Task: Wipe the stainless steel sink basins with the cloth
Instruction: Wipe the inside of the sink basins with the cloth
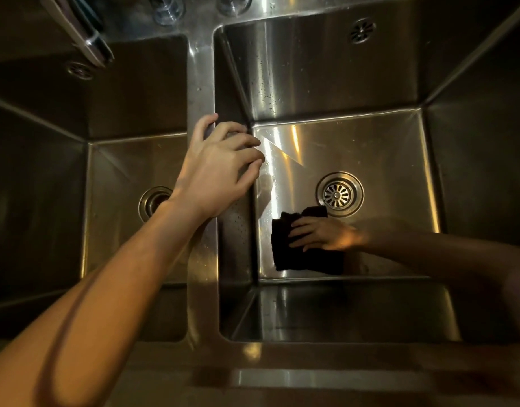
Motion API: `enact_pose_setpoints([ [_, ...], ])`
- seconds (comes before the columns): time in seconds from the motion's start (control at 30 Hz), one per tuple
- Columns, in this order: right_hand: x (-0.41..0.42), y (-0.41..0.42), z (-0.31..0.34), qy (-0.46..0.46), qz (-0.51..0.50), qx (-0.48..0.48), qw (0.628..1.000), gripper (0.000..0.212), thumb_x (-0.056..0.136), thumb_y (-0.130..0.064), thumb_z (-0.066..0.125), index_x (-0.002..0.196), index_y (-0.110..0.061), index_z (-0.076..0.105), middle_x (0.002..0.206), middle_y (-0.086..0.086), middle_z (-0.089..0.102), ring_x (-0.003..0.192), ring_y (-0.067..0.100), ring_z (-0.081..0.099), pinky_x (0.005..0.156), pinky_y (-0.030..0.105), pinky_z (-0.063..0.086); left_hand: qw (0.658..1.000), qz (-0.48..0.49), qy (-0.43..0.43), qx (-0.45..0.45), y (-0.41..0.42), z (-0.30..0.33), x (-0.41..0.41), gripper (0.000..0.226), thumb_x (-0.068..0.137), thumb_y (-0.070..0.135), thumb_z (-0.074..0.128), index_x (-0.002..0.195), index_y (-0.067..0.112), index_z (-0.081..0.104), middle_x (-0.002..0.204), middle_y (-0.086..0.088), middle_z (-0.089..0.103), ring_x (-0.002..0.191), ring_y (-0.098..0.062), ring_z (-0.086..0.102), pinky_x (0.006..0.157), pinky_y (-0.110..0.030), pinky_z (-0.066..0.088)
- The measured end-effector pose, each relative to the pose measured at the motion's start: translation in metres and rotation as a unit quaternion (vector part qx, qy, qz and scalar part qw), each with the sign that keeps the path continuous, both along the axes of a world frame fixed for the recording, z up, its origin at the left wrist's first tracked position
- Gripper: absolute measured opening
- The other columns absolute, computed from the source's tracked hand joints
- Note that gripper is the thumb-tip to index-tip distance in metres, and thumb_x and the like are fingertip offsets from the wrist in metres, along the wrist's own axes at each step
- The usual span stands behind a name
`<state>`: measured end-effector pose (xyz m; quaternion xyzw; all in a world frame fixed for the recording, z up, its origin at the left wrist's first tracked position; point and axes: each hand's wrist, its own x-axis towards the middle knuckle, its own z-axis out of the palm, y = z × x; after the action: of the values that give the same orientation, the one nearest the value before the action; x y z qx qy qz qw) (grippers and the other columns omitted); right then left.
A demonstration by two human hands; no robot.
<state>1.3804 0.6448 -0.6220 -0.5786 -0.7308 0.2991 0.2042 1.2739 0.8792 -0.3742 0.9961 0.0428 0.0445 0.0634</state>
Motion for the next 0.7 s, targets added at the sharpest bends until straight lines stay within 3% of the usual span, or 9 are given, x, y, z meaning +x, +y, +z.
enact_pose_setpoints([
  [0.13, 0.004, 0.021, 0.000, -0.027, -0.108, -0.025, 0.994, 0.039, 0.094, -0.035, 0.043, 0.119, -0.017, 0.067, 0.126, 0.005, 0.063, 0.126, 0.027, 0.050, 0.108, 0.030, 0.032, 1.000, 0.003, -0.002, -0.001, 0.000, 0.000, 0.001, 0.034, 0.095, 0.036, 0.042, 0.102, 0.025, 0.074, 0.114, 0.007, 0.068, 0.120, -0.017, 0.050, 0.112, -0.041, 0.017],
  [0.23, -0.010, 0.043, -0.004, -0.048, -0.095, -0.012, 0.994, 0.037, 0.093, -0.034, 0.045, 0.115, -0.017, 0.070, 0.121, 0.005, 0.066, 0.120, 0.028, 0.055, 0.105, 0.031, 0.035, 1.000, 0.005, -0.004, 0.001, -0.002, 0.000, 0.000, 0.035, 0.095, 0.036, 0.042, 0.100, 0.025, 0.074, 0.113, 0.008, 0.068, 0.119, -0.016, 0.051, 0.112, -0.041, 0.016],
  [0.43, -0.007, 0.052, -0.011, -0.062, -0.059, 0.037, 0.996, 0.036, 0.094, -0.032, 0.044, 0.116, -0.018, 0.070, 0.122, 0.005, 0.065, 0.121, 0.026, 0.055, 0.107, 0.021, 0.026, 1.000, 0.006, -0.008, 0.004, -0.003, -0.001, 0.000, 0.035, 0.095, 0.036, 0.042, 0.098, 0.024, 0.075, 0.111, 0.008, 0.068, 0.118, -0.017, 0.051, 0.113, -0.042, 0.016],
  [0.6, 0.012, 0.075, -0.020, -0.075, -0.128, 0.083, 0.985, 0.028, 0.090, -0.024, 0.056, 0.110, -0.014, 0.072, 0.116, 0.009, 0.068, 0.113, 0.032, 0.060, 0.100, 0.034, 0.042, 1.000, 0.014, 0.006, 0.002, -0.004, 0.002, -0.001, 0.039, 0.094, 0.038, 0.039, 0.101, 0.023, 0.074, 0.114, 0.007, 0.068, 0.120, -0.018, 0.050, 0.114, -0.041, 0.014],
  [0.7, 0.035, 0.092, -0.017, -0.067, -0.201, 0.048, 0.976, 0.029, 0.088, -0.016, 0.062, 0.116, -0.008, 0.069, 0.122, 0.012, 0.065, 0.119, 0.033, 0.055, 0.105, 0.021, 0.032, 1.000, 0.014, 0.019, 0.008, -0.005, 0.002, 0.000, 0.039, 0.095, 0.038, 0.038, 0.103, 0.024, 0.074, 0.116, 0.008, 0.067, 0.122, -0.017, 0.048, 0.114, -0.039, 0.012],
])
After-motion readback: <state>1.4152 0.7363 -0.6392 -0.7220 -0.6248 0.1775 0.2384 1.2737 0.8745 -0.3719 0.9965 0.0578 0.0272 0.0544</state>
